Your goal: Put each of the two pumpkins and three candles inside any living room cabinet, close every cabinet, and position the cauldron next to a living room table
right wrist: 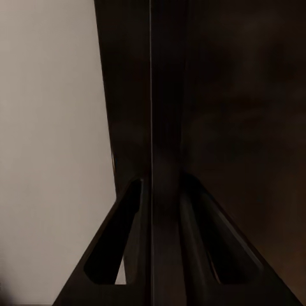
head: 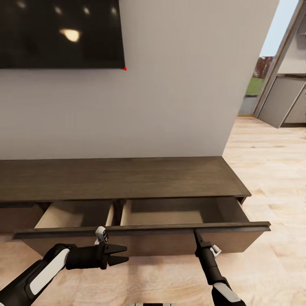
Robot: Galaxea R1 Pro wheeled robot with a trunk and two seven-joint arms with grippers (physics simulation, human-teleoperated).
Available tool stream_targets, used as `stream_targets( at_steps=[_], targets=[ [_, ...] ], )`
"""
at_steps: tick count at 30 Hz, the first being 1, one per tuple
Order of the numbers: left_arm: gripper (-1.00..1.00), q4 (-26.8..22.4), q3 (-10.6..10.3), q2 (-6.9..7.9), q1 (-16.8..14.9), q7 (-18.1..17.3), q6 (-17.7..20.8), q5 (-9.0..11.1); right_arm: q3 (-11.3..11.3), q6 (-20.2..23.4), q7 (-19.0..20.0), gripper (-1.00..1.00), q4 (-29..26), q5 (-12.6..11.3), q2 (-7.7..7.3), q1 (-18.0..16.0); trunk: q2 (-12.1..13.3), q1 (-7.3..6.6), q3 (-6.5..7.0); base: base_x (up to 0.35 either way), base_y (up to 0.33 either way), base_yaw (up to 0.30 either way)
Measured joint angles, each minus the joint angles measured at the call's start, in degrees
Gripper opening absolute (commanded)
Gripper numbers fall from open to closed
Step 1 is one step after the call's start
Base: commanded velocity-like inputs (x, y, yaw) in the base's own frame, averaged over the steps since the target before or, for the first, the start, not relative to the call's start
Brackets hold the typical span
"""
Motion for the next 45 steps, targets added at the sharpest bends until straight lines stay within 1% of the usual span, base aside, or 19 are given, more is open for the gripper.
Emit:
stream_targets(
  at_steps=[13,45],
  targets=[
    [1.00,0.0,0.0,-0.07,0.0,0.0,0.0,0.0,-0.2,0.0,0.0,-1.00,0.0,-0.1,0.00,0.0,0.0,-0.01,0.00,-0.165,0.000,0.000],
    [1.00,0.0,0.0,-0.04,0.0,0.0,0.0,-0.1,-0.3,0.0,0.0,-1.00,0.0,-0.1,-0.01,0.0,0.0,-0.01,0.00,-0.068,0.000,0.000]
  ],
)
